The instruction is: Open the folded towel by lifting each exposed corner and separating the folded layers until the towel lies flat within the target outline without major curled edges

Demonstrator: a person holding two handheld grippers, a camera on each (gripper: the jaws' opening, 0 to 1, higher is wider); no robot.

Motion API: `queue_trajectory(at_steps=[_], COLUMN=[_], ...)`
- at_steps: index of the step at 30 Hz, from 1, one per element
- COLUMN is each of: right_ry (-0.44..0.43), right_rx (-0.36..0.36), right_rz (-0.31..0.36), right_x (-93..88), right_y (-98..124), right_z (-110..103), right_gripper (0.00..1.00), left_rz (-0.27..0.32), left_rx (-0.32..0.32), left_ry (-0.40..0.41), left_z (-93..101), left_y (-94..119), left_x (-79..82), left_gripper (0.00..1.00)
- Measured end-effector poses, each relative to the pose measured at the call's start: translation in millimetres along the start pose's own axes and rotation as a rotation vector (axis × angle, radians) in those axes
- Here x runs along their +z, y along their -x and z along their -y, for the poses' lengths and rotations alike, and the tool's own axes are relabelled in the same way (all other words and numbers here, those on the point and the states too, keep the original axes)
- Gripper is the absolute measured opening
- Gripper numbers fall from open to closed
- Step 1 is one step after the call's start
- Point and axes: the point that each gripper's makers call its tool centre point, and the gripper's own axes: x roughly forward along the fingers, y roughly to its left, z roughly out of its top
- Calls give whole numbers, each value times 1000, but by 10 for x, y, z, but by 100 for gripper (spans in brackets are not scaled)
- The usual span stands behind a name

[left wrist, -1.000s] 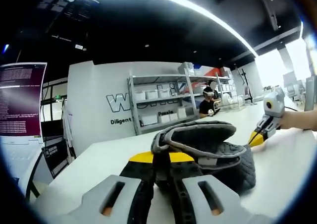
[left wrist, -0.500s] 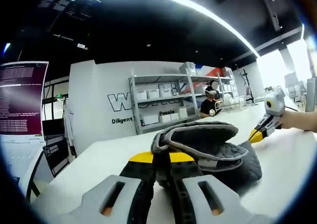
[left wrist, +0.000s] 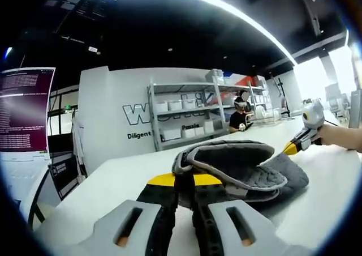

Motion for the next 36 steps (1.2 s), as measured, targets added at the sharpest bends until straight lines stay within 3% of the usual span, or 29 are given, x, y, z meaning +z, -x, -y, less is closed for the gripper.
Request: queue_trajectory(at_steps=[18,32,36], right_ry=[-42,-63,-76], right_rx=[-111,-174,-193], right_rz=[5,3,6], right_x=[-7,-22,-27], right_y=[108,179,206], right_z=[271,449,506], right_gripper=[0,0,0], left_rz=[-67,-171,-230], left_rx=[-32,-49,-58], left_ry=[49,96,130], left_z=[47,79,89], left_y=[-46,-93,-108], left_x=[-151,-396,-537], left_gripper=[7,8,8])
